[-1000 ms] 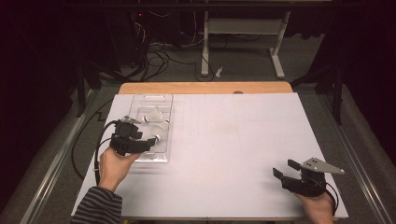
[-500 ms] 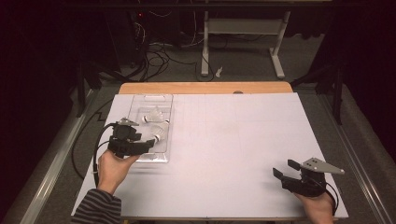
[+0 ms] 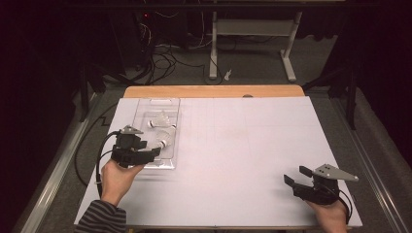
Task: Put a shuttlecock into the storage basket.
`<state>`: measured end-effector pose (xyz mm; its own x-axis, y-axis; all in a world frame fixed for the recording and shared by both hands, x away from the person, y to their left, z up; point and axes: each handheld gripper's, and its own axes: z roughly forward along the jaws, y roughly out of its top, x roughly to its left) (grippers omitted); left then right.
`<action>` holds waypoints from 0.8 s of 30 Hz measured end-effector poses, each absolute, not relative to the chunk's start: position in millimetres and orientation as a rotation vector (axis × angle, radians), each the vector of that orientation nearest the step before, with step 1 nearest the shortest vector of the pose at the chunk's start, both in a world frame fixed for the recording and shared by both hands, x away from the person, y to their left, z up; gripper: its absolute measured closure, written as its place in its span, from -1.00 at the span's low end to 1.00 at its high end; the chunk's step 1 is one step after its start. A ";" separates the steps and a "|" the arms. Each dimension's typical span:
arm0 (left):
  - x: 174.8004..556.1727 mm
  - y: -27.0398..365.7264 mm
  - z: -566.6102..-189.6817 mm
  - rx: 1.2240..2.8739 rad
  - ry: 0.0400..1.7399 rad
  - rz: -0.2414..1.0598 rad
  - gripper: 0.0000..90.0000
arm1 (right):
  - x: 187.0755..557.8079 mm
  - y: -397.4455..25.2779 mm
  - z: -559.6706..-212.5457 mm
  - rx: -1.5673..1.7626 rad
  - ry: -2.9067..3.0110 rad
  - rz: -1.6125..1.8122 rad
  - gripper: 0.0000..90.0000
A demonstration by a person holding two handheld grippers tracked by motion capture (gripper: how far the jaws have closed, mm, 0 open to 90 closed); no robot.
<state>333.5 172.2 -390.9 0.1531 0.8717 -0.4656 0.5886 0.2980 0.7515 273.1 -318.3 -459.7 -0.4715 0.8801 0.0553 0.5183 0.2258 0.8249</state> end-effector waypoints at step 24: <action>321.6 174.3 -395.1 1.374 1.524 0.336 -0.08 | 272.9 -318.1 -459.7 1.286 2.080 1.143 -0.32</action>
